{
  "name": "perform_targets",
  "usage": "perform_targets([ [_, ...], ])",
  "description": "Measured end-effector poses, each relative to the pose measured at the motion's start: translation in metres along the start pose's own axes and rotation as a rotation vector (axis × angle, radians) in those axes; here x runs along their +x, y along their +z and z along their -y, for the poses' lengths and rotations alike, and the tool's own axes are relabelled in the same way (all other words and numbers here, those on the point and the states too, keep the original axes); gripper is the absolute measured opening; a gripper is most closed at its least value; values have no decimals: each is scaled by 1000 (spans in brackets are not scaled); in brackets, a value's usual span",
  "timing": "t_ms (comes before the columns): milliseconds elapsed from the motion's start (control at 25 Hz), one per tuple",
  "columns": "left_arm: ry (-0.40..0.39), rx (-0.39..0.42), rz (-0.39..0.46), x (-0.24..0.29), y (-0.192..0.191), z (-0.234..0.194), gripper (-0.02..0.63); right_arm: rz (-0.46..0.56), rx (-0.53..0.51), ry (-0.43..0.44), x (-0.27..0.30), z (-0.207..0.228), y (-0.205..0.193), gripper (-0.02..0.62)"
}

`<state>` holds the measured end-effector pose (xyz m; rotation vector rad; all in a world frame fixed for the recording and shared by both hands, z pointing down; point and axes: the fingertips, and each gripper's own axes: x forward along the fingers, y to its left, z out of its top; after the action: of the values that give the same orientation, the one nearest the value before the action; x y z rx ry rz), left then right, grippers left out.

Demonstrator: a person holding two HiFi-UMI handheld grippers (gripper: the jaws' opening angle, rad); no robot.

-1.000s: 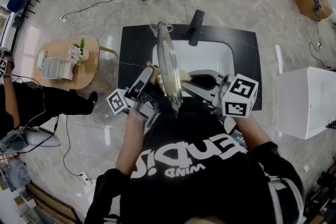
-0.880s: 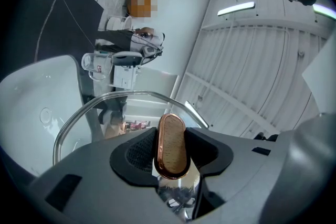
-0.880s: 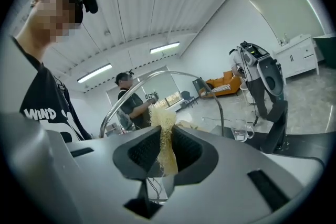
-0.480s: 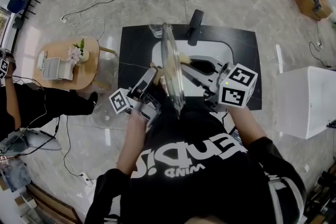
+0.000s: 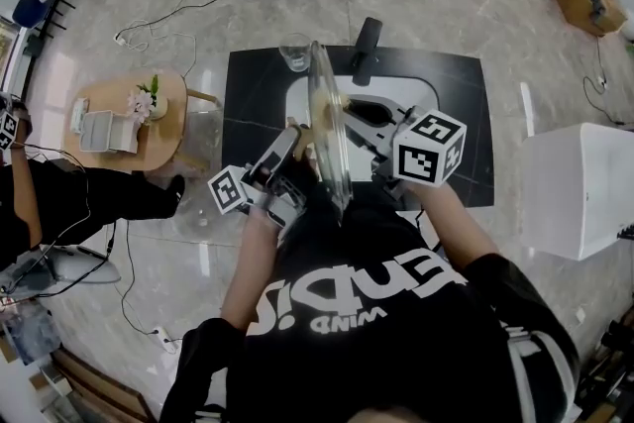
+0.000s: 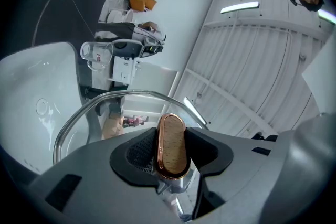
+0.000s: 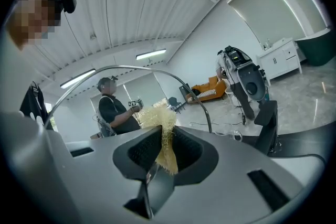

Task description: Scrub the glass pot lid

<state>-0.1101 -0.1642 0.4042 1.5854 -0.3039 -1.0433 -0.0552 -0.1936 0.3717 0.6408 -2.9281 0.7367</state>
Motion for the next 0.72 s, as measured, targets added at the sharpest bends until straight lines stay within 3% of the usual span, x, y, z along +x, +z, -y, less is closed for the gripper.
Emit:
perform_targets([
  [720, -19, -6, -22, 1, -4, 5, 178, -137, 94, -116, 28, 60, -75, 58],
])
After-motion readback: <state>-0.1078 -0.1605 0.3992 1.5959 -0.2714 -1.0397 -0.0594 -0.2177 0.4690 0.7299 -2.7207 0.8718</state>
